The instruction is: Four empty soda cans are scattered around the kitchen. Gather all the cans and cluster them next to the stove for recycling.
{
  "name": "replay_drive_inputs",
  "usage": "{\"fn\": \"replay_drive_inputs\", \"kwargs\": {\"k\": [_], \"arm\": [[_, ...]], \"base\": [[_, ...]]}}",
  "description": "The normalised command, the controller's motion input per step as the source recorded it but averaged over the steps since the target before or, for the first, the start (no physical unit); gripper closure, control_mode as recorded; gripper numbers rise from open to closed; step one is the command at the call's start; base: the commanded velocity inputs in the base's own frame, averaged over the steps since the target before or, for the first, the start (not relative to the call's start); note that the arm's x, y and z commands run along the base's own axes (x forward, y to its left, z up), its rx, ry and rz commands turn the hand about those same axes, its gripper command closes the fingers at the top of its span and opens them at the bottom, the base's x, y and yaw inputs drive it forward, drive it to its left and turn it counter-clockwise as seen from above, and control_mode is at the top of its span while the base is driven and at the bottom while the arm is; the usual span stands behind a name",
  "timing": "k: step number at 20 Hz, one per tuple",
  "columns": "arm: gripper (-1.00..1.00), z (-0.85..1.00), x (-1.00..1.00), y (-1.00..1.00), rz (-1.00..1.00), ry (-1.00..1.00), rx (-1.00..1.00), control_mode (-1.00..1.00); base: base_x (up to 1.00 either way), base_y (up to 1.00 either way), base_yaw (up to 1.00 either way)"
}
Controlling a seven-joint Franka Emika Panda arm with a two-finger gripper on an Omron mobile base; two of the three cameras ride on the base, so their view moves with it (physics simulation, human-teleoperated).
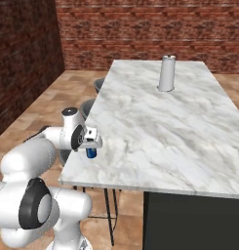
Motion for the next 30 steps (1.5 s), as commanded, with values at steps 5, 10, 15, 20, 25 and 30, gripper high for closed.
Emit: {"fn": "replay_drive_inputs", "kwargs": {"k": [5, 10, 15, 20, 25, 30], "arm": [[-1.0, 0.0, 0.28, 0.03, 0.0, 0.0, 0.0, -1.0], [-1.0, 0.0, 0.18, 0.02, 0.0, 0.03, 0.0, -1.0], [-1.0, 0.0, 0.18, 0.0, 0.0, 0.08, 0.01, -1.0], [-1.0, 0.0, 0.17, 0.0, 0.0, 0.12, 0.02, -1.0], [-1.0, 0.0, 0.16, 0.0, 0.0, 0.07, 0.01, -1.0], [-1.0, -0.08, 0.25, 0.0, 0.0, 0.0, 0.0, -1.0]], "base": [[0.0, 0.0, 0.0], [0.0, 0.0, 0.0], [0.0, 0.0, 0.0], [0.0, 0.0, 0.0], [0.0, 0.0, 0.0], [0.0, 0.0, 0.0]]}}
